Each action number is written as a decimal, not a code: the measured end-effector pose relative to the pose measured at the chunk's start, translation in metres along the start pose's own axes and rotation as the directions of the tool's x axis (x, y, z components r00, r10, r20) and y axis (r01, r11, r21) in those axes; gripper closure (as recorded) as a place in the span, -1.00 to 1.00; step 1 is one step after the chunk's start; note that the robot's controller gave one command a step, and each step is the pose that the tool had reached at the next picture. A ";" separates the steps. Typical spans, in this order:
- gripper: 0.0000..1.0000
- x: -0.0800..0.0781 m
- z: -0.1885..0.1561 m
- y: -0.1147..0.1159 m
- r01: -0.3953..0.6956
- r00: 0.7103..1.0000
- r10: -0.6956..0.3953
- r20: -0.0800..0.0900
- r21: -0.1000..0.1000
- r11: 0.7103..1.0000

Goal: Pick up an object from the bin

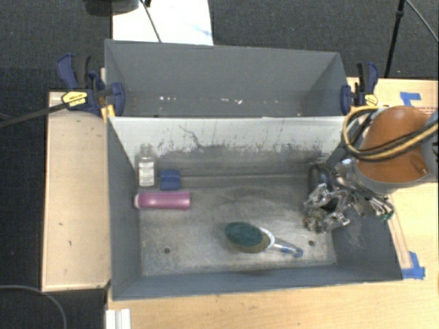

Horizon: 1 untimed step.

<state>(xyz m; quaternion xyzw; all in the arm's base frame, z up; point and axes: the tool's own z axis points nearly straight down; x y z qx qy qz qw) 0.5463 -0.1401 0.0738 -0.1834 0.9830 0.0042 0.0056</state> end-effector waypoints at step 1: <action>1.00 -0.009 -0.163 0.003 0.264 0.964 -0.264 -0.006 0.010 0.964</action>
Offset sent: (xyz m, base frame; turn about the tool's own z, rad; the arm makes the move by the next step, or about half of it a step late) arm 0.0031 0.0037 0.1586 -0.2676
